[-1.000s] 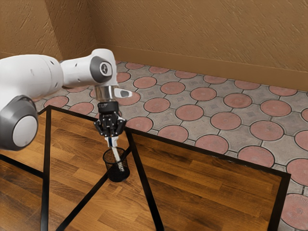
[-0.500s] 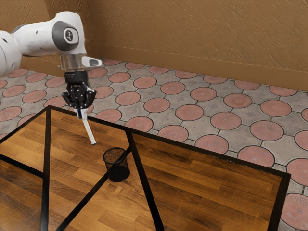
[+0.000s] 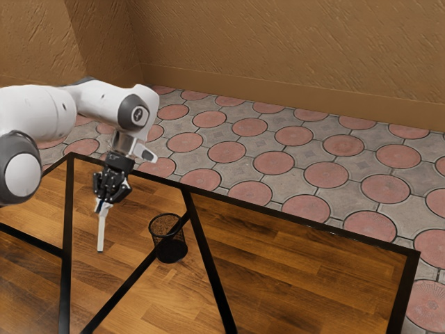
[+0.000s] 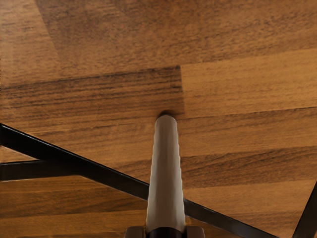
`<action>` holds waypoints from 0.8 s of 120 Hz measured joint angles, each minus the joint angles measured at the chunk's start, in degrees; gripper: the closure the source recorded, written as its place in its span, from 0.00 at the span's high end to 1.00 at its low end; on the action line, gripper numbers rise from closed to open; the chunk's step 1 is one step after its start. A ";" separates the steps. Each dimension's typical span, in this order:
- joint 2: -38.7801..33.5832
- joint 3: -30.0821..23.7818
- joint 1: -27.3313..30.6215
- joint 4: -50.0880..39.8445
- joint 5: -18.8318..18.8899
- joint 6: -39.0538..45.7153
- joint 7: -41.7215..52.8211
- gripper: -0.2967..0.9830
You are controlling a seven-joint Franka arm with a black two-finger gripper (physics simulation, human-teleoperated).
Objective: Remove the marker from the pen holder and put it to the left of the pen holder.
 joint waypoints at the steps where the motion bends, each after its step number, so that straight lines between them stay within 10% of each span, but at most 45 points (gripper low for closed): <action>1: 0.20 -0.05 -0.02 0.21 0.12 -0.11 0.13 0.20; 42: 4.21 -0.41 -0.46 4.37 0.91 -2.61 4.04 0.44; 58: 7.07 0.09 -0.48 6.91 -4.77 2.08 4.78 0.51; 80: 8.03 2.43 0.48 7.19 -12.15 12.25 5.82 0.34; 96: 2.30 2.08 -0.98 5.27 -14.48 16.12 6.27 0.47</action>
